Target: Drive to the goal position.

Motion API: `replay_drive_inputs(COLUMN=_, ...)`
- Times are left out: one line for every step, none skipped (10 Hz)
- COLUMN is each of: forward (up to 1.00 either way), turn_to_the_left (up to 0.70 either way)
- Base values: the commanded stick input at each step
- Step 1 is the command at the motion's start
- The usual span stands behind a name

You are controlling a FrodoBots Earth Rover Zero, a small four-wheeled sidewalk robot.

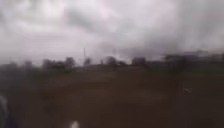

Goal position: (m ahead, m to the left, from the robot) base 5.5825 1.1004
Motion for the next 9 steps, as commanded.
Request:
replay_drive_inputs(forward=0.70, turn_to_the_left=0.00)
replay_drive_inputs(forward=0.70, turn_to_the_left=0.00)
replay_drive_inputs(forward=0.70, turn_to_the_left=0.00)
replay_drive_inputs(forward=0.70, turn_to_the_left=0.00)
replay_drive_inputs(forward=0.70, turn_to_the_left=0.00)
replay_drive_inputs(forward=0.70, turn_to_the_left=0.00)
replay_drive_inputs(forward=0.70, turn_to_the_left=0.00)
replay_drive_inputs(forward=0.70, turn_to_the_left=0.00)
replay_drive_inputs(forward=0.70, turn_to_the_left=0.00)
